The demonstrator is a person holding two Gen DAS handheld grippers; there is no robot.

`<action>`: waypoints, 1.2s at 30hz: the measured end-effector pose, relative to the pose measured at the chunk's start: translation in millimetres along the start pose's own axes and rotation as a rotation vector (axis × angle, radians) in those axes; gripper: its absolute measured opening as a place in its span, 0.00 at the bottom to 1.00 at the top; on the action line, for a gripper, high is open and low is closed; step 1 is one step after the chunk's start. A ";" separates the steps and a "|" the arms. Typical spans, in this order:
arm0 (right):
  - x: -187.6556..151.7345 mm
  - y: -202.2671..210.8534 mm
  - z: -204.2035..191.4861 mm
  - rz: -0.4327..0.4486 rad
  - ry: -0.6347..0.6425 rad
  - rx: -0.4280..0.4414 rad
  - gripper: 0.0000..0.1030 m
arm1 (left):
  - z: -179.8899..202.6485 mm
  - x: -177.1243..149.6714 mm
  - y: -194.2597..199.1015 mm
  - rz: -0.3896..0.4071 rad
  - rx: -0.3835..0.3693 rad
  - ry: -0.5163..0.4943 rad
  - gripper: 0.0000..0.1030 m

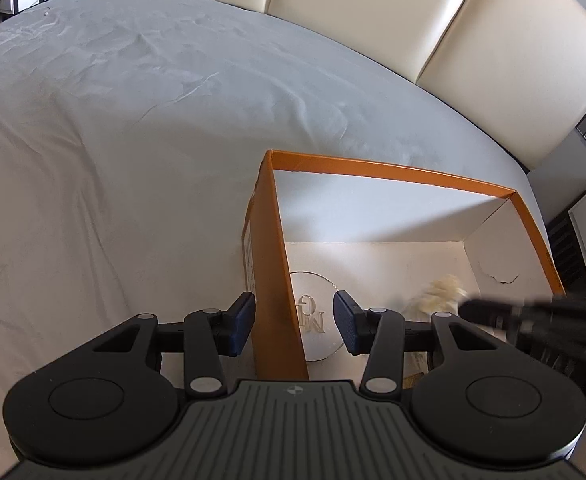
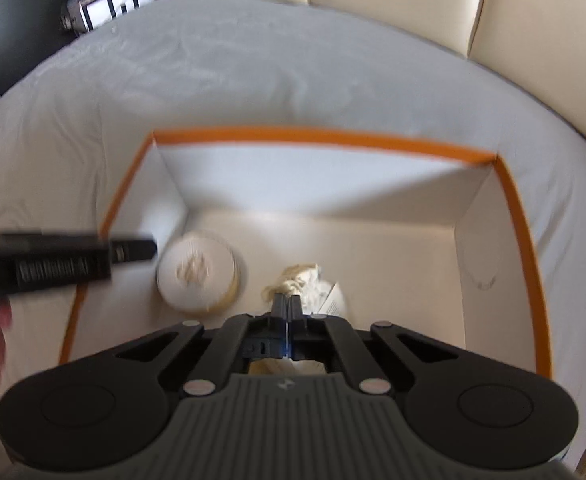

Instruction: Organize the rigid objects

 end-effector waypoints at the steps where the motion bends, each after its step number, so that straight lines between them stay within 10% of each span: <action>1: 7.6 1.7 -1.1 0.038 -0.017 0.025 0.00 | -0.7 -0.5 -0.3 -0.002 -0.002 0.001 0.50; 5: 32.3 6.7 -8.6 0.139 -0.084 0.114 0.00 | -3.0 -1.9 -4.3 -0.018 0.001 0.009 0.47; 12: -2.8 -39.2 -7.2 -0.077 -0.030 0.048 0.12 | -2.7 -2.7 -6.5 -0.030 -0.020 0.025 0.46; 16: -19.4 -57.1 1.8 -0.126 -0.031 -0.015 0.42 | -3.7 -2.8 -8.9 -0.033 -0.018 0.028 0.45; 23: -15.7 -99.6 18.0 -0.224 -0.214 -0.016 0.44 | -7.1 -1.5 -12.2 -0.039 -0.023 0.062 0.42; 27: -11.4 -103.2 -2.2 -0.249 -0.060 -0.012 0.38 | -12.3 -0.3 -12.9 -0.037 -0.033 0.106 0.40; 36: 7.0 -120.3 -20.6 -0.157 -0.220 0.140 0.24 | -29.3 13.8 -0.3 0.072 -0.086 0.255 0.31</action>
Point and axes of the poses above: each gripper's, at about its wrist camera, not at the fingertips, and y roughly against the way its jaws point, z to its right, x to its top, the point moved 4 cm from there along -y, roughly the way its jaws point, and after that the axes turned 14 degrees about z, right-handed, at the moved point
